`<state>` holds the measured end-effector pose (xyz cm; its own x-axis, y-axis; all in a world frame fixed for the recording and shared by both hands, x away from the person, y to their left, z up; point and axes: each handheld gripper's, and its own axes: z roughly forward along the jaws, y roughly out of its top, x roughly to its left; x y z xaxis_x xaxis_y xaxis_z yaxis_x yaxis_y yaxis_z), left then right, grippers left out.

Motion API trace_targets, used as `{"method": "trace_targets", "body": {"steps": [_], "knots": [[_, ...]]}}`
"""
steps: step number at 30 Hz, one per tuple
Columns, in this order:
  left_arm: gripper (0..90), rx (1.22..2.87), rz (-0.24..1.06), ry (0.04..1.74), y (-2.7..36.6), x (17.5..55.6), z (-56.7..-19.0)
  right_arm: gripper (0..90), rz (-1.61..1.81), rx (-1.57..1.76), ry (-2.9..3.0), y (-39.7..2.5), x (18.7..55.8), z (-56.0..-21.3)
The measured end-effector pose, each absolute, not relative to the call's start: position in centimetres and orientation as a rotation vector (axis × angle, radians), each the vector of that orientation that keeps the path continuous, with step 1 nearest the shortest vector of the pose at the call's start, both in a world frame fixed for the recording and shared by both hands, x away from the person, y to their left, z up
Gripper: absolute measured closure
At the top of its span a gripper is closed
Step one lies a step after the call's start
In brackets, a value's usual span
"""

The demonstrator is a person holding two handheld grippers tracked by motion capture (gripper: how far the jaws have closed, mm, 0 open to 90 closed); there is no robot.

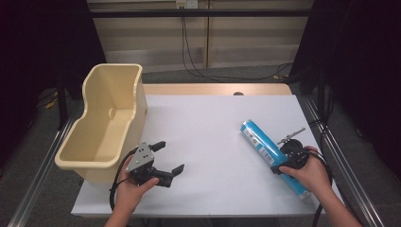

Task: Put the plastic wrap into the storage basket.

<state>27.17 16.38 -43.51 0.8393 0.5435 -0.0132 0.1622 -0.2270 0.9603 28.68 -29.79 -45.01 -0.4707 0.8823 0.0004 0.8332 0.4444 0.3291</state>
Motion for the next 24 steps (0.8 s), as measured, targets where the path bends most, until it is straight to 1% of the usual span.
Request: {"method": "trace_targets", "body": {"steps": [1,3,9,14,18,24], "knots": [[0.4,1.792,0.387,0.538,16.4,27.2,-43.5,26.2,0.434,1.5,2.544,-29.6,28.7,-45.1],[0.4,1.794,0.388,0.539,16.4,27.2,-43.5,30.1,0.437,1.502,2.566,-29.4,28.7,-45.1],[0.4,1.798,0.388,0.536,16.3,27.1,-43.5,30.7,0.399,1.481,2.572,-29.2,28.8,-45.0],[0.5,1.807,0.385,0.537,16.2,27.3,-43.6,31.1,0.443,1.504,2.557,-29.3,28.7,-45.0],[0.5,1.818,0.388,0.53,16.0,27.3,-43.5,31.8,0.507,1.47,2.531,-29.9,28.6,-44.8],[0.5,1.823,0.382,0.522,15.6,27.5,-43.3,32.0,0.543,1.362,2.591,-28.9,28.5,-44.1]]}}
